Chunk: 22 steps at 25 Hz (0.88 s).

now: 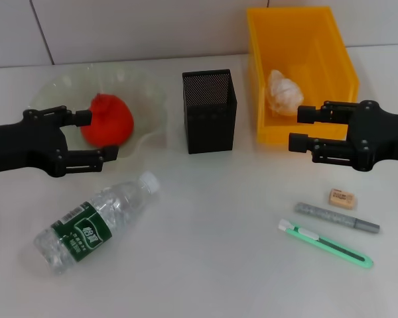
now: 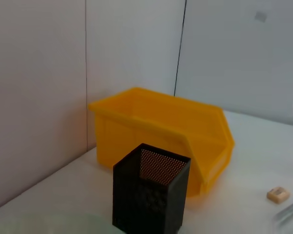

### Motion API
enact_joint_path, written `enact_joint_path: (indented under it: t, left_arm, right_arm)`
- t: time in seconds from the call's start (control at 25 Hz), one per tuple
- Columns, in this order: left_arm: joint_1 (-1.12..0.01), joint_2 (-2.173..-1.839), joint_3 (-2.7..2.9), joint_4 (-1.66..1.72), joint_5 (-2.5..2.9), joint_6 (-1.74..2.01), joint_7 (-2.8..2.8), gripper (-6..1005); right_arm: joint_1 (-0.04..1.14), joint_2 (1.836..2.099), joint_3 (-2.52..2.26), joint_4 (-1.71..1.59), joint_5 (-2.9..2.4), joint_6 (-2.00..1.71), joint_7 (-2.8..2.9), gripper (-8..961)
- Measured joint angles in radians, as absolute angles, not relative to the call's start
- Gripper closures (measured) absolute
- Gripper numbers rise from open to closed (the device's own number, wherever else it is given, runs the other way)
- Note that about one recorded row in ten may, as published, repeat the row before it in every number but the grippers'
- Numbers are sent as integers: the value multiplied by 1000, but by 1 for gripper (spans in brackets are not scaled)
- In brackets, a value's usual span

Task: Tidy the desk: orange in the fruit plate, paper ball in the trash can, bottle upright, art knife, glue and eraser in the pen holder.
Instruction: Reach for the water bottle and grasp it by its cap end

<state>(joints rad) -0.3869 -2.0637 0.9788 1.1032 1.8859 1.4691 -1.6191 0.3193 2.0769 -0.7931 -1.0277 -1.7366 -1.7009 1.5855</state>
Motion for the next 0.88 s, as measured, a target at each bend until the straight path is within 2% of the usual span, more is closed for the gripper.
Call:
enact_joint_path:
  t: [0.52, 0.88]
  left_arm:
    - [-389, -2065, 1176, 1484, 2155, 1533, -2026, 136]
    - [-423, -2067, 1287, 1529, 2233, 1537, -2164, 136]
  right_arm:
    - [332, 2077, -794, -1010, -1737, -1679, 1575, 316]
    - [341, 2077, -795, -990, -1760, -1676, 1564, 316]
